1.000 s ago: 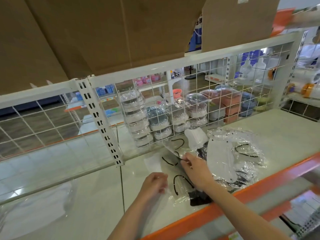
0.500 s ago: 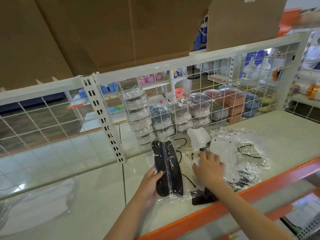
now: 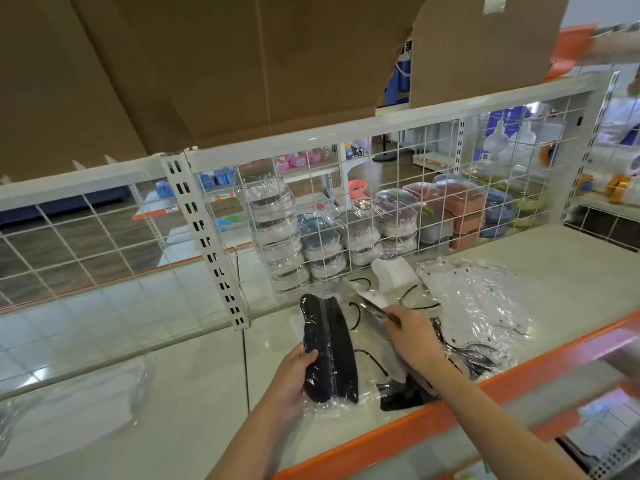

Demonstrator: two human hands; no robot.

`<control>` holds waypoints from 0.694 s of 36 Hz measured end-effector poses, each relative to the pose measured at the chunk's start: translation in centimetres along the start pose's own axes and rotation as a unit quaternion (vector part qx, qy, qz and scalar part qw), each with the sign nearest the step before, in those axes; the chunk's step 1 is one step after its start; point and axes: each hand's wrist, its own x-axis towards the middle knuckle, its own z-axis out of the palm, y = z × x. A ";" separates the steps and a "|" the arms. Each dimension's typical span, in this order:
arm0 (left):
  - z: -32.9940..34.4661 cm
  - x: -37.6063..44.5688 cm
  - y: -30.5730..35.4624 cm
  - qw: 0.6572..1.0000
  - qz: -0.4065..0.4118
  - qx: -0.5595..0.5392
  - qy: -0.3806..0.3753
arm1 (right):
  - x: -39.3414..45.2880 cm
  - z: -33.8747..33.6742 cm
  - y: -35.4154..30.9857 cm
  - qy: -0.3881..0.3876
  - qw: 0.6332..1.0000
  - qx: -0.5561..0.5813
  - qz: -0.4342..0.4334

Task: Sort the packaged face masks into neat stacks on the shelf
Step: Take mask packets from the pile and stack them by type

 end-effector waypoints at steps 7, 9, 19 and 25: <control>-0.4 -0.6 0.0 0.999 -0.001 -0.025 0.026 | -0.7 -0.1 -2.2 0.030 0.975 0.222 0.000; -0.7 -0.5 0.0 0.999 -0.009 -0.038 0.029 | -0.8 0.0 -2.5 0.024 0.922 0.384 0.049; -0.5 -1.6 0.2 0.997 0.000 -0.076 -0.028 | -2.2 3.9 -2.6 -0.040 0.983 0.164 0.070; -1.6 -1.6 0.5 0.992 0.064 0.106 -0.019 | -2.4 4.3 -3.2 -0.073 0.994 0.076 0.021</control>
